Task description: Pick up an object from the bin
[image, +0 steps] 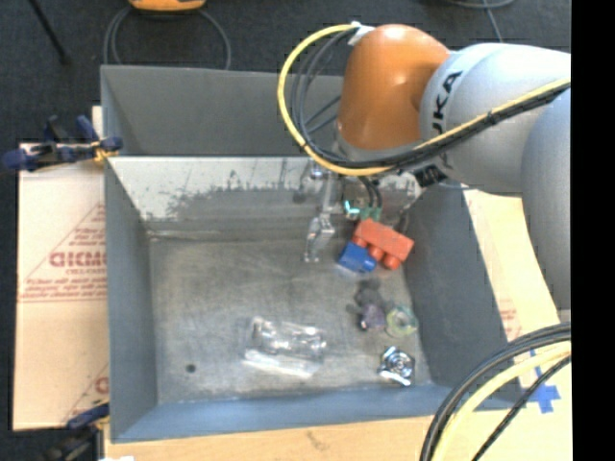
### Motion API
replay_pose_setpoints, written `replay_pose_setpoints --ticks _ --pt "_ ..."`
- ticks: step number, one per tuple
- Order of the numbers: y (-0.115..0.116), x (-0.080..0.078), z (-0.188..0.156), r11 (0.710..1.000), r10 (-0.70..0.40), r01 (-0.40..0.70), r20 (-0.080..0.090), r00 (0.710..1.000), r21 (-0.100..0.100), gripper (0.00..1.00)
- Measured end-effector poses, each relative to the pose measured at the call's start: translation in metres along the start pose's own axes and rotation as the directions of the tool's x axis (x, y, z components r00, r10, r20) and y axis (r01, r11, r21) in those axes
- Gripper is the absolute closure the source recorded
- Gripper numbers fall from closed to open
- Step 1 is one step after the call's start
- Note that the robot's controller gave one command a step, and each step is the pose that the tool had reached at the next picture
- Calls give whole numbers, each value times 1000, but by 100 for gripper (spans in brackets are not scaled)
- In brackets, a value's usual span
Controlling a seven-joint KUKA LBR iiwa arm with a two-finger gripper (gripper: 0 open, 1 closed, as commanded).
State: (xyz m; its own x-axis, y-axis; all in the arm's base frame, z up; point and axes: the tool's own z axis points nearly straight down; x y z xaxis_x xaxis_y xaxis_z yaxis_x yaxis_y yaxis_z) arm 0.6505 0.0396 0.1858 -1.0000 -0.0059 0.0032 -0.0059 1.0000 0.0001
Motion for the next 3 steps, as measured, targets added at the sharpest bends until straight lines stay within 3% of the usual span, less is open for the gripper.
replay_pose_setpoints --ticks 1,2,3 --pt "14 59 113 1000 -3 3 16 1000 -3 0" --pt "-30 85 84 996 -86 86 7 996 3 0" --pt "-154 36 68 917 -399 399 9 917 8 0"
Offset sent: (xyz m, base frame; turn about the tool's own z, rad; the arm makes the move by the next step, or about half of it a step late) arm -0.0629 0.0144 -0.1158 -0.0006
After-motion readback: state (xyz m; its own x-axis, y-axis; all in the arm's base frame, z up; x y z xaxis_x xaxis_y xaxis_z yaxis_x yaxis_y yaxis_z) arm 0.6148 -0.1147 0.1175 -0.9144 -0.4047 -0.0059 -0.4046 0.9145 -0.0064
